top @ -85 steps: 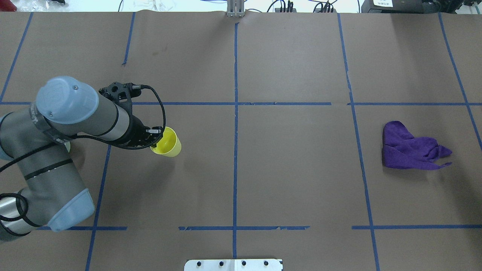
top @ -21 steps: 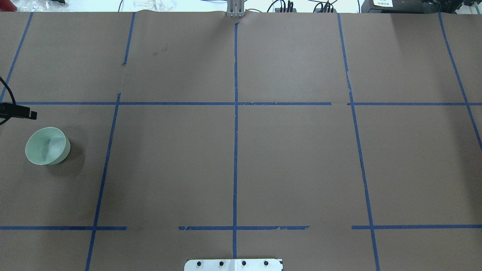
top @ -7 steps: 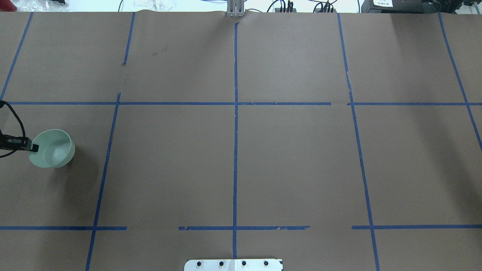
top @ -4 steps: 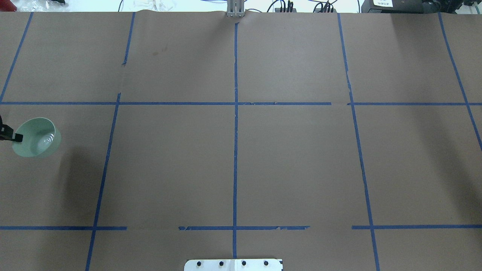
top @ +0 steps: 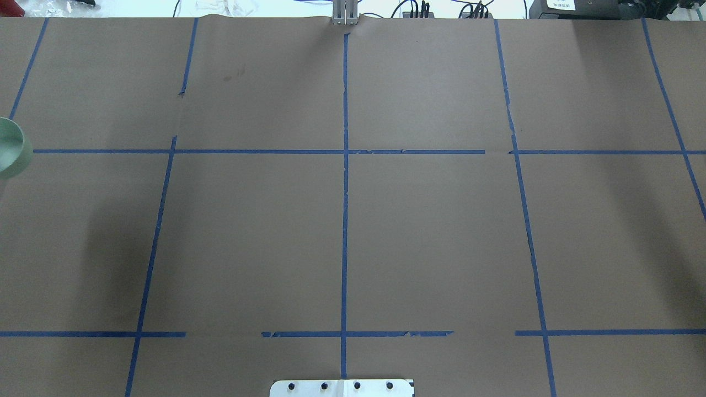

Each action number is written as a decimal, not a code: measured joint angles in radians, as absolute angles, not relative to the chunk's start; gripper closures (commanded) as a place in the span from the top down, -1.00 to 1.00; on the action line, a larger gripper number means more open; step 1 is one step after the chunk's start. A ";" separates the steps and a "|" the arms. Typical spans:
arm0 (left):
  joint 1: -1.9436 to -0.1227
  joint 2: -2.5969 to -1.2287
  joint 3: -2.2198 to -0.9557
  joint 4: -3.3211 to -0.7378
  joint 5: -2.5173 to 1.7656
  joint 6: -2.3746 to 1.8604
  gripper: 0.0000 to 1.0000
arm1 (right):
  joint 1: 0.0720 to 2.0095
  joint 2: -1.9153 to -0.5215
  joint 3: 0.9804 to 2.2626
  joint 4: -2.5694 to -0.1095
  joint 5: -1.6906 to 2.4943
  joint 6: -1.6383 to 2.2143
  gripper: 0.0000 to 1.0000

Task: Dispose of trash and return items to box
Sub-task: 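Lift the pale green bowl and carry it off the table with the left gripper, then lower the pale green bowl into the clear bin beside the yellow cup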

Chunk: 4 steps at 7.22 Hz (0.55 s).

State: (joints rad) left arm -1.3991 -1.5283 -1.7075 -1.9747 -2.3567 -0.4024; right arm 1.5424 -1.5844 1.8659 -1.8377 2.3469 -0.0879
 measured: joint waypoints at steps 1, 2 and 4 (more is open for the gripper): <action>-1.478 -1.551 -1.685 -1.895 -2.356 -0.275 -1.00 | 1.536 -1.588 1.866 -1.838 2.346 -0.088 1.00; -1.558 -1.565 -1.635 -1.851 -2.357 -0.151 -1.00 | 1.532 -1.590 1.865 -1.838 2.346 -0.088 1.00; -1.691 -1.572 -1.474 -1.829 -2.358 0.065 -1.00 | 1.530 -1.592 1.864 -1.838 2.343 -0.089 1.00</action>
